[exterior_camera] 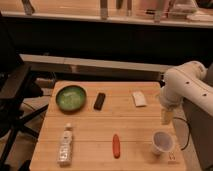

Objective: Place the pepper on the white sponge

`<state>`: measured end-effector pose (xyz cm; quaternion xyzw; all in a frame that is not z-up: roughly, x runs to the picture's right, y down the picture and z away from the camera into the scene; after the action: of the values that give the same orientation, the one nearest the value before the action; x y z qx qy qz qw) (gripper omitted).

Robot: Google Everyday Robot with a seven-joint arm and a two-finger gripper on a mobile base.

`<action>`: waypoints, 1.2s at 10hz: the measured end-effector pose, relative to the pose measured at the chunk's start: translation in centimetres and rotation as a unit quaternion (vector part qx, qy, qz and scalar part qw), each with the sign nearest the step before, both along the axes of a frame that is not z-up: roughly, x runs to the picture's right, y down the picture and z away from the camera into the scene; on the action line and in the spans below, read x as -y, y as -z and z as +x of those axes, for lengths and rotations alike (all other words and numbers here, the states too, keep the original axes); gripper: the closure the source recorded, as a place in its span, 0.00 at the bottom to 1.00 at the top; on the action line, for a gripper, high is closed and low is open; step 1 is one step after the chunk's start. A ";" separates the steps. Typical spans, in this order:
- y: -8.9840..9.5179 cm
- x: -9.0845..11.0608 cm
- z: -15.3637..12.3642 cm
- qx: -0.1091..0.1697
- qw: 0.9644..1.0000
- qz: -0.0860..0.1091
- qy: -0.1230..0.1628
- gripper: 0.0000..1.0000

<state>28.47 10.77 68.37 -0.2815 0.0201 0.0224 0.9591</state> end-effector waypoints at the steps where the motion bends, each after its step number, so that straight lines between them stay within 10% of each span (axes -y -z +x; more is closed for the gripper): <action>1: 0.0 0.0 0.0 0.000 1.000 0.000 0.000 0.20; 6: 0.1 -0.3 -0.2 0.000 1.000 -0.001 0.007 0.20; 12: -0.1 -1.8 -4.3 0.026 0.996 -0.010 0.089 0.20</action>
<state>24.19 12.57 68.44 -0.2888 0.0204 -0.0706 0.9546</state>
